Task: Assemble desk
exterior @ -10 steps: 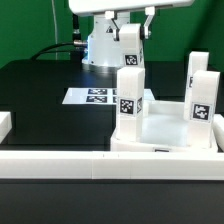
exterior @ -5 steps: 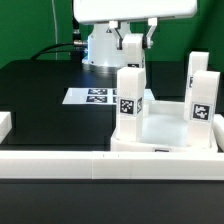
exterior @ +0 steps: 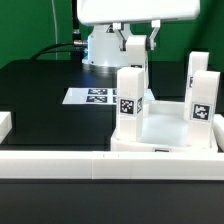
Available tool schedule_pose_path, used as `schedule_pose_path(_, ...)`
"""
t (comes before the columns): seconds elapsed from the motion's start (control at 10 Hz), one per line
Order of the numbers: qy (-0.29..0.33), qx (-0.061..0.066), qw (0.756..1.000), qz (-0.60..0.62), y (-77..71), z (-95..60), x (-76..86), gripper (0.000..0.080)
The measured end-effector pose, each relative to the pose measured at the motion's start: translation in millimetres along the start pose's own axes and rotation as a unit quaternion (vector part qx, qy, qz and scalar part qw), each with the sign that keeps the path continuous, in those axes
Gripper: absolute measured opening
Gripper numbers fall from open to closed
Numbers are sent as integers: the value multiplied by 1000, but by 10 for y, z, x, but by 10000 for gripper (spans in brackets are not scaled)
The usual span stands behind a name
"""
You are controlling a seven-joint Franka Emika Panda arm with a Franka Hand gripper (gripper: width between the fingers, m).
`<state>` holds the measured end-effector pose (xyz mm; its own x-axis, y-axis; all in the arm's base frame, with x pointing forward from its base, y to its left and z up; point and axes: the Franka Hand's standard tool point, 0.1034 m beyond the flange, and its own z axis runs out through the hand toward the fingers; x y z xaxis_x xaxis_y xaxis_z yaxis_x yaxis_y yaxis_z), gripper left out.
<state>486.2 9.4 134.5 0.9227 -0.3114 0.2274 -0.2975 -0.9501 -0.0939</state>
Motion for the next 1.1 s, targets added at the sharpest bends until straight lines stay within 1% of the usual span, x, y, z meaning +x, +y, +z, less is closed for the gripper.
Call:
schedule_pose_path(0.4, 2, -11, 1000, -4, 43, 114, -78, 291)
schedule_pose_path(0.6, 2, -12, 1000, -5, 45, 131, -81, 291)
schedule_pose_path(0.9, 9, -14, 1000, -7, -10, 158, -89, 291)
schedule_pose_path(1.1, 31, -17, 999, -1, -31, 173, -79, 291)
